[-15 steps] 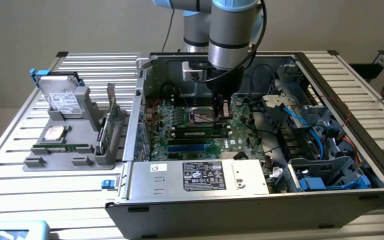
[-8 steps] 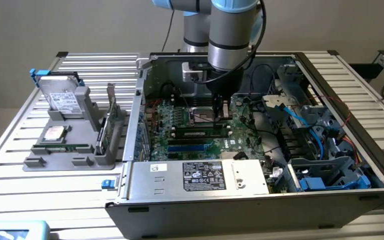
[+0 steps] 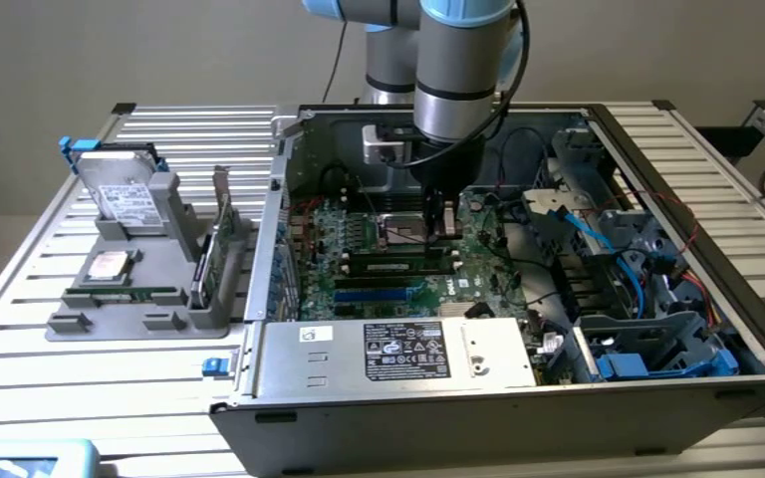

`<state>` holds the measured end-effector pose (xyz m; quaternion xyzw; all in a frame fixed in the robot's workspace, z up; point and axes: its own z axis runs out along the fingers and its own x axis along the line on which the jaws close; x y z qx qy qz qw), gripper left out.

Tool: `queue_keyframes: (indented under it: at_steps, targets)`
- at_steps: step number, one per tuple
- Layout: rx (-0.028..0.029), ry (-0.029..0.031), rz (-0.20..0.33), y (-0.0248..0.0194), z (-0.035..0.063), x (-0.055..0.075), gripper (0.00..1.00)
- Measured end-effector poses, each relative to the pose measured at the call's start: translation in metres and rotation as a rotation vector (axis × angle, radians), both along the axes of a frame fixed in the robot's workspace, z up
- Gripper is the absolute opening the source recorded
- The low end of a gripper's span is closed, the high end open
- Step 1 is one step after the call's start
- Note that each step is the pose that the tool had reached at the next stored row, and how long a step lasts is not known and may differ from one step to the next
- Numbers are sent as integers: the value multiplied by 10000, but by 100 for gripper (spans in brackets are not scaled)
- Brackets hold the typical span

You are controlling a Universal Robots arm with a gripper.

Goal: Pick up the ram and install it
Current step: 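Press down the ram until it locks into place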

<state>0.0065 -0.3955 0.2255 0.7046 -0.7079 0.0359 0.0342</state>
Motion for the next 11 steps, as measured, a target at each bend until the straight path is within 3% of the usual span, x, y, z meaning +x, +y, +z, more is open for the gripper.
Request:
queue_keyframes:
  at_steps: [8,9,11]
  targets:
    - [0,-24,1,0,-5,-6,11]
    - [20,-25,-5,2,14,-11,11]
    - [3,-25,-1,0,102,-26,11]
